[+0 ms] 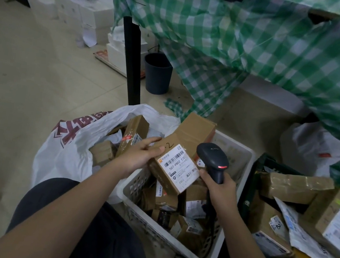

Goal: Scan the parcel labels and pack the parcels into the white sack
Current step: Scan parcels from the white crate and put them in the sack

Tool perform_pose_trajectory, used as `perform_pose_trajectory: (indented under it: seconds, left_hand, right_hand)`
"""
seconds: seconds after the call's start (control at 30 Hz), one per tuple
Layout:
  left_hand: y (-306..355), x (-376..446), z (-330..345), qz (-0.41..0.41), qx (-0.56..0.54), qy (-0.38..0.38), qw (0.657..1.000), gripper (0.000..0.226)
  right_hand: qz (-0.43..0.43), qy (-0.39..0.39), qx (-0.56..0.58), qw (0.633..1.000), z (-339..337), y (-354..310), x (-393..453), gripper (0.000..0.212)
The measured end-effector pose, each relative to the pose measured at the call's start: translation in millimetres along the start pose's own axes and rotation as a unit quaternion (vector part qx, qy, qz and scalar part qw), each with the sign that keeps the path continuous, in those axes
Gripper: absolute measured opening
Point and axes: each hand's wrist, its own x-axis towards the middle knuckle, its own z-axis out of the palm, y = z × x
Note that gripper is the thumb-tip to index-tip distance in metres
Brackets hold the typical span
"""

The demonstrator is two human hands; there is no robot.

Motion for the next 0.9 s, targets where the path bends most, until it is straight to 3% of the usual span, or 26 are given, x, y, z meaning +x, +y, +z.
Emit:
perform_pose_trajectory:
  seconds: [0.1,0.27,0.6,0.9]
  left_hand:
    - [2.8,5.2,-0.2,0.045,0.045,0.025,0.998,0.037]
    - [-3.8,12.7,12.0,0.064,0.065,0.040,0.995,0.044]
    - [-10.3,12.0,20.4,0.061,0.038,0.031,0.997,0.066]
    - [-11.8,12.1,10.3,0.088,0.043,0.053,0.994,0.047]
  right_hand:
    - [-0.031,-0.045,-0.079,0.995,-17.4,-9.0,-6.9,0.015]
    - [-0.084,-0.109,-0.236,0.962,-36.2,-15.3,-27.8,0.013]
    - [-0.050,-0.081,-0.226,0.970,-43.8,-13.1,-43.7,0.019]
    - [-0.074,-0.090,-0.263,0.958,-39.6,-20.1,-41.0,0.016]
